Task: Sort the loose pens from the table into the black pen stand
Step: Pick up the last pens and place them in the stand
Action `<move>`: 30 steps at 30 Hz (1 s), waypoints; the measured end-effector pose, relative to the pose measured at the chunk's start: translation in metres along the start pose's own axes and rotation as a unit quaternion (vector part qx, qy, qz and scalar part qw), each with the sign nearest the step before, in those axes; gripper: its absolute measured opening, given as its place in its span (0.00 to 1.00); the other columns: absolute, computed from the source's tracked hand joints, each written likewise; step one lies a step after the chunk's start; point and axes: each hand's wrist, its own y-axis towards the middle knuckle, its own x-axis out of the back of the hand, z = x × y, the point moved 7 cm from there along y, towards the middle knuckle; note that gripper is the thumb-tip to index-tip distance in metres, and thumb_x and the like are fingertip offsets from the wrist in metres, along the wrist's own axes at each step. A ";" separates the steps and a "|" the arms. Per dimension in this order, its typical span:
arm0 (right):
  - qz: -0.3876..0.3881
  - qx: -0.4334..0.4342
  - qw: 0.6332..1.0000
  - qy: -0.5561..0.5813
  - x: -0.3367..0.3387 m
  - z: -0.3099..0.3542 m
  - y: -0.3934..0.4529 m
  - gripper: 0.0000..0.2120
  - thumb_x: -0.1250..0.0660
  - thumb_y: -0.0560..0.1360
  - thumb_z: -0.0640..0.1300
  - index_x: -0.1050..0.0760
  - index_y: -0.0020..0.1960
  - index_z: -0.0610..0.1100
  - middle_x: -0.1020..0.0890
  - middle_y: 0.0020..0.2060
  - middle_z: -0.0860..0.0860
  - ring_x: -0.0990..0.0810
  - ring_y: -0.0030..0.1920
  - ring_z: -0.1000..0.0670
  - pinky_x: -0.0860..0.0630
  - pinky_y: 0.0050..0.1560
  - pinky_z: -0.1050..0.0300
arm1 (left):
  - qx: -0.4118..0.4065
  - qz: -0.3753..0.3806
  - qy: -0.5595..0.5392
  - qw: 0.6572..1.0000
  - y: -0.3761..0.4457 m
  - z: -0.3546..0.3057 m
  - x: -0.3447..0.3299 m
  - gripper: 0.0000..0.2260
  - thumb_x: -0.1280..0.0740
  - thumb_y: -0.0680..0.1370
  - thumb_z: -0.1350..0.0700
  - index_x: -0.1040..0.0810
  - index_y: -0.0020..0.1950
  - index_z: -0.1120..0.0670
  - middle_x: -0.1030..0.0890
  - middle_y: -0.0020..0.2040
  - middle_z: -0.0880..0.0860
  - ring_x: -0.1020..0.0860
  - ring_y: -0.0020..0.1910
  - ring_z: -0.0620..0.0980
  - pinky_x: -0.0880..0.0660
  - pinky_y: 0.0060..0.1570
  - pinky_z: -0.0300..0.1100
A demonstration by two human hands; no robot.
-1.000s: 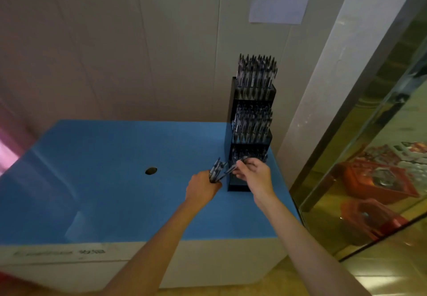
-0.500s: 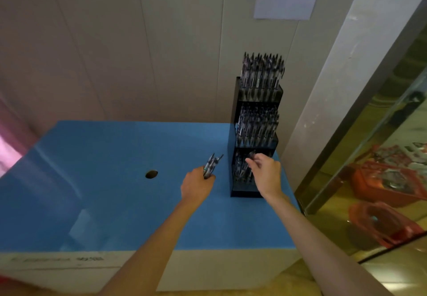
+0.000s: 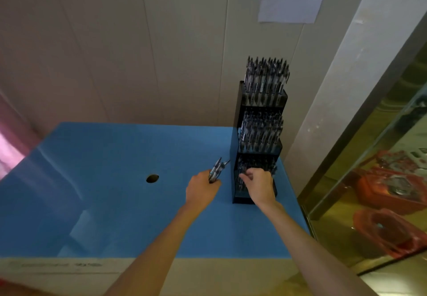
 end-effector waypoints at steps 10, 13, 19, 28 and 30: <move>0.020 -0.019 0.999 -0.019 0.002 -0.009 0.003 0.19 0.26 0.76 0.48 0.22 0.31 0.38 0.20 0.25 0.44 0.19 0.27 0.48 0.18 0.36 0.50 | -0.019 0.015 -0.014 1.000 -0.002 -0.011 -0.013 0.17 0.33 0.75 0.56 0.40 0.33 0.51 0.34 0.28 0.49 0.37 0.28 0.49 0.41 0.30 0.41; 0.043 -0.040 0.998 -0.018 0.002 -0.011 0.000 0.19 0.26 0.75 0.48 0.21 0.31 0.38 0.19 0.25 0.45 0.18 0.26 0.50 0.17 0.35 0.52 | -0.018 0.013 -0.008 1.000 -0.003 -0.014 -0.015 0.16 0.34 0.75 0.56 0.39 0.33 0.51 0.34 0.28 0.49 0.36 0.28 0.49 0.40 0.30 0.42; 0.141 -0.081 0.950 0.267 -0.002 0.013 -0.014 0.05 0.29 0.77 0.38 0.16 0.51 0.42 0.13 0.43 0.46 0.14 0.41 0.49 0.17 0.43 0.56 | -0.018 0.025 -0.008 0.999 -0.004 -0.021 -0.021 0.15 0.32 0.74 0.56 0.36 0.32 0.49 0.31 0.28 0.48 0.33 0.28 0.49 0.38 0.30 0.41; 0.127 -0.088 0.904 0.400 0.012 0.028 -0.017 0.06 0.31 0.79 0.40 0.17 0.53 0.40 0.13 0.46 0.48 0.14 0.49 0.49 0.18 0.51 0.55 | -0.027 0.034 -0.027 0.999 -0.001 -0.031 -0.025 0.13 0.32 0.73 0.56 0.31 0.31 0.49 0.28 0.27 0.48 0.30 0.28 0.49 0.34 0.30 0.42; 0.086 -0.094 0.896 0.426 0.021 0.028 -0.013 0.07 0.33 0.80 0.40 0.18 0.52 0.39 0.13 0.45 0.47 0.13 0.47 0.47 0.17 0.50 0.54 | -0.024 0.033 -0.014 0.999 -0.001 -0.032 -0.025 0.12 0.32 0.73 0.54 0.31 0.32 0.50 0.28 0.27 0.48 0.30 0.27 0.49 0.35 0.30 0.41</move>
